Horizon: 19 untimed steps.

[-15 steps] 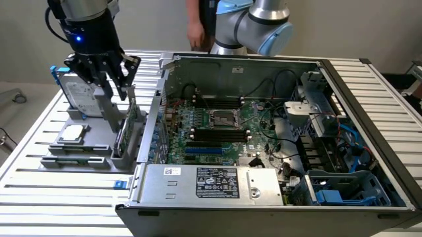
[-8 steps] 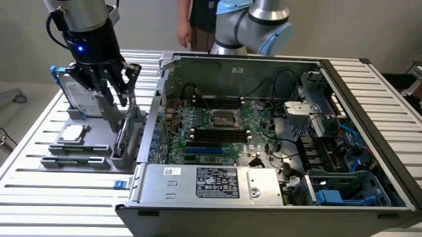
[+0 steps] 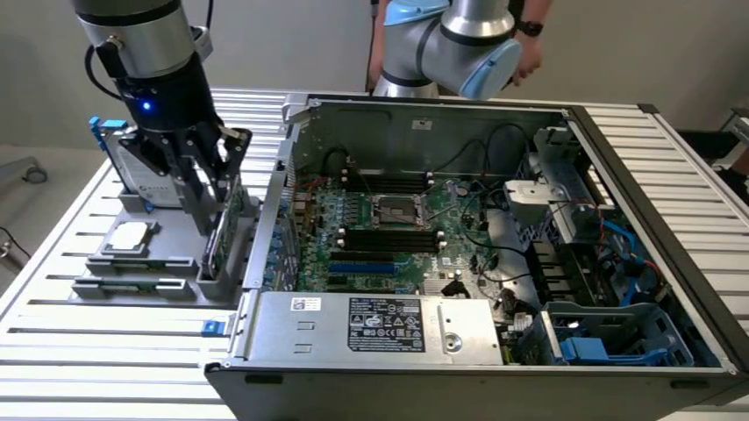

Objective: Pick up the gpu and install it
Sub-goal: 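Pick up the gpu and move the gpu toward the slot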

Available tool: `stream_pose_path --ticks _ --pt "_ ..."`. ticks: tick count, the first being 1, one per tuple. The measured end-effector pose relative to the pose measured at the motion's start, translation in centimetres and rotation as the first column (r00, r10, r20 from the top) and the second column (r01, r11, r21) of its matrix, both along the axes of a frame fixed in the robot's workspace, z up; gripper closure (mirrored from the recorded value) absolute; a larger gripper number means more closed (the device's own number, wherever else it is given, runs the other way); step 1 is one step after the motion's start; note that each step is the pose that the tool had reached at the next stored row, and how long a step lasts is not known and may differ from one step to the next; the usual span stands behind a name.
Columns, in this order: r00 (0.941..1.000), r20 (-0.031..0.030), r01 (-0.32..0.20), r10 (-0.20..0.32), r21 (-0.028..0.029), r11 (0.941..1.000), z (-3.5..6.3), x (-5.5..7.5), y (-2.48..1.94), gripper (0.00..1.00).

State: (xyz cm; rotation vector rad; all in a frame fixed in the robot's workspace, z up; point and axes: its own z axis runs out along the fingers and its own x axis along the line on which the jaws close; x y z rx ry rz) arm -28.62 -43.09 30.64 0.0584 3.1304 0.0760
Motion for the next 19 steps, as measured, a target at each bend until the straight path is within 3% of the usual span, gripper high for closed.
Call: stream_pose_path --ticks 11,19 --pt "0.9998 -0.0001 -0.018 0.018 -0.0001 0.9998 -2.01 0.0 -0.15 0.63" --pt "0.9994 0.0001 -0.034 0.034 0.0000 0.9994 -3.47 0.0 0.00 0.63"
